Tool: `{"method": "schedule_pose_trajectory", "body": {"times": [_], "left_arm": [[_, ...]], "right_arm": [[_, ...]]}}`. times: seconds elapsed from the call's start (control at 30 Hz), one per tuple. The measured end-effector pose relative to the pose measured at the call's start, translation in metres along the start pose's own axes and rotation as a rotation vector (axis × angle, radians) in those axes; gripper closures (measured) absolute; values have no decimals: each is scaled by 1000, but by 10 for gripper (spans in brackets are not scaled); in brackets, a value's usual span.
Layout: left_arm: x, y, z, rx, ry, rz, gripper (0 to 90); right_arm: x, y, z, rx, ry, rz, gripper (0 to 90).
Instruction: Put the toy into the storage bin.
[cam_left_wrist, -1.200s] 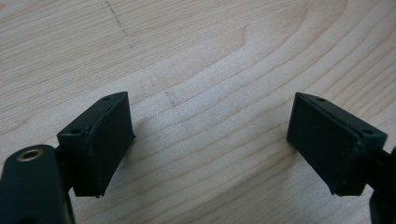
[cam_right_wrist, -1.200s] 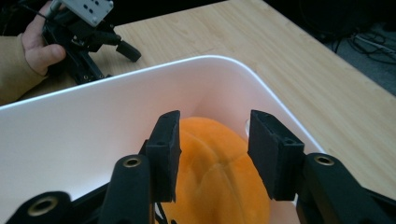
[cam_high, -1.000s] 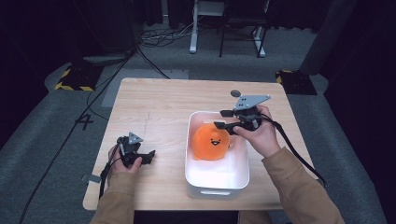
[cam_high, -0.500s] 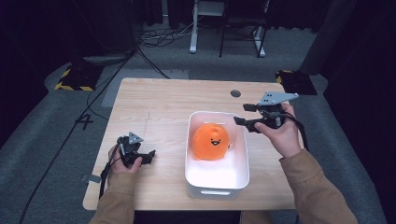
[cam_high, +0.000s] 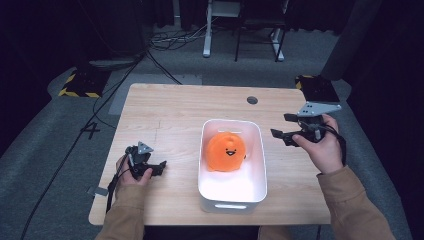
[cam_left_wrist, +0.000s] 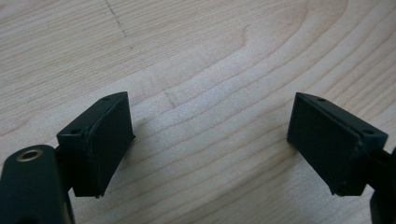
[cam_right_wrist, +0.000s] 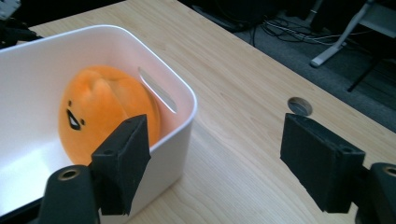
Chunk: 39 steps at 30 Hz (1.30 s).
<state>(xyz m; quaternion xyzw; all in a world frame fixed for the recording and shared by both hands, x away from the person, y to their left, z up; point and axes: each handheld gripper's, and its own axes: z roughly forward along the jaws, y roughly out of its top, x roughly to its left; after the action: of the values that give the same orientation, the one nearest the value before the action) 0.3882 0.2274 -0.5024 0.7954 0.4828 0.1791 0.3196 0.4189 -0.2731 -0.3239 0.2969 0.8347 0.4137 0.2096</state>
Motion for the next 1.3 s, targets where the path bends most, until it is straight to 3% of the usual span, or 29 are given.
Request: {"method": "schedule_pose_trajectory", "body": {"times": [0.3,0.47,0.53,0.8,1.07,1.3], "left_arm": [[0,0,0,-1,2,0,145],[-1,0,0,-3,2,-4,149],[-1,0,0,-4,2,-4,149],[-1,-1,0,-3,3,-5,149],[-1,-1,0,-3,3,-5,149],[-1,-1,0,-3,3,-5,149]], "right_arm": [[-13,-28,-12,19,-16,51,240],[-21,-47,-13,44,-40,79,239],[-23,-56,-12,65,-73,71,228],[-32,-94,-5,103,-54,153,209],[-37,-129,4,153,-53,188,202],[-40,-152,15,157,-38,211,194]]}}
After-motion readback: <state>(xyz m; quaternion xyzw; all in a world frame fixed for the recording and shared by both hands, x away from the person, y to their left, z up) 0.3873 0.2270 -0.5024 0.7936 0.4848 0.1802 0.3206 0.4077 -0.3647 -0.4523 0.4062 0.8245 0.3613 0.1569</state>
